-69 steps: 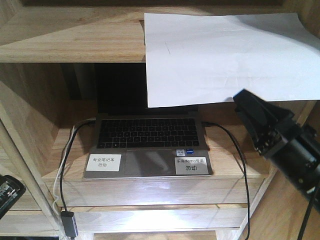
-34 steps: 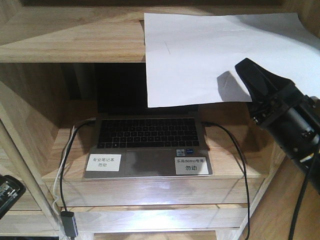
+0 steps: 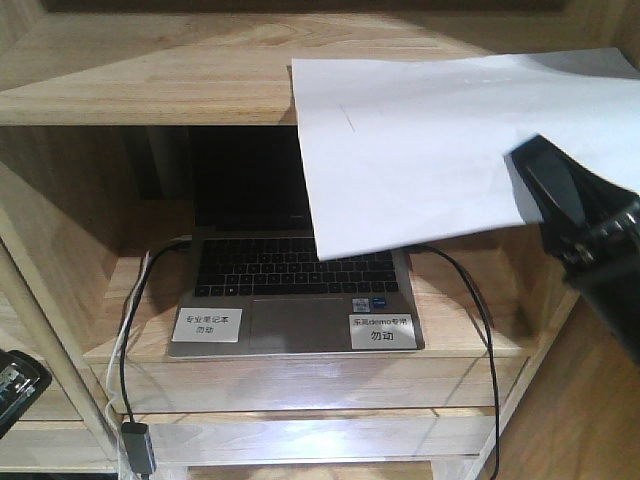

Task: Grab stapler and paper to desk for stapling

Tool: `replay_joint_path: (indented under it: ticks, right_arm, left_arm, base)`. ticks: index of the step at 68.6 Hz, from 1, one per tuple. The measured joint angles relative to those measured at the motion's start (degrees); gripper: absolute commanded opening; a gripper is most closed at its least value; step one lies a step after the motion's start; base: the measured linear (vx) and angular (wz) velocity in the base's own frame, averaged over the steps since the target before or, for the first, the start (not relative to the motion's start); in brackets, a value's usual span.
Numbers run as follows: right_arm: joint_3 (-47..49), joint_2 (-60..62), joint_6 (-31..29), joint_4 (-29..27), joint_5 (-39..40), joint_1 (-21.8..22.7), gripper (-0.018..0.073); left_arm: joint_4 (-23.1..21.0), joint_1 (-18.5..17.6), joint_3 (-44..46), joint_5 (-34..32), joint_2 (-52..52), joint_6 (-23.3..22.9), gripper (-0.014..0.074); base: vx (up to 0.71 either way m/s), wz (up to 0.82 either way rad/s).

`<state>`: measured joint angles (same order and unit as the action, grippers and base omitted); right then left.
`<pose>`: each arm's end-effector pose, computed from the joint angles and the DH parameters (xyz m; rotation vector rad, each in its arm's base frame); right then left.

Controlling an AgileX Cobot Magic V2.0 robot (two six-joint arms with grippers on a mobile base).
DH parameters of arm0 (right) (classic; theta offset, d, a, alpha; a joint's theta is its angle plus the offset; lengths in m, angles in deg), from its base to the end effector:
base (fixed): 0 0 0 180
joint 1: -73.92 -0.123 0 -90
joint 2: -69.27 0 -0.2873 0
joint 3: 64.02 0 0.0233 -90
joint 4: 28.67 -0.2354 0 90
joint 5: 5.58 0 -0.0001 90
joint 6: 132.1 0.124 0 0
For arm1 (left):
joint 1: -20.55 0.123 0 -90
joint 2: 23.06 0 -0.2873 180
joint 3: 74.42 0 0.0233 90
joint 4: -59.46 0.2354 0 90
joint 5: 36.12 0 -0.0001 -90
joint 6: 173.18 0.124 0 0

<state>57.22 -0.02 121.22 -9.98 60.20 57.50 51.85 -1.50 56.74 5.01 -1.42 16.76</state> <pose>0.1857 0.0925 0.3179 0.2364 1.2256 1.4224 0.0534 -0.0333 0.2845 0.4999 1.8882 -0.2910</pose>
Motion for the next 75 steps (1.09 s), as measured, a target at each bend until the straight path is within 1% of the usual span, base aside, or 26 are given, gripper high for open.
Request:
replay_joint_path:
  ticks: [26,44,60,75]
  right_arm:
    - [-11.8,11.0,-0.1,0.1,0.0,0.0,-0.0005]
    - [-19.1,21.2,-0.2,0.0,0.2,0.0,-0.0005]
    - [-20.0,27.5,-0.2,0.2,0.5,0.0,-0.0005]
    - [-20.0,29.3,-0.2,0.2,0.7,0.0,-0.0005]
  left_arm:
    - [0.0,0.0,0.0,0.0,0.0,0.0,-0.0006]
    - [0.0,0.0,0.0,0.0,0.0,0.0,-0.0006]
    - [0.0,0.0,0.0,0.0,0.0,0.0,-0.0006]
    - [0.0,0.0,0.0,0.0,0.0,0.0,-0.0006]
  base:
    - [0.00,0.00]
    - [0.00,0.00]
    - [0.00,0.00]
    - [0.00,0.00]
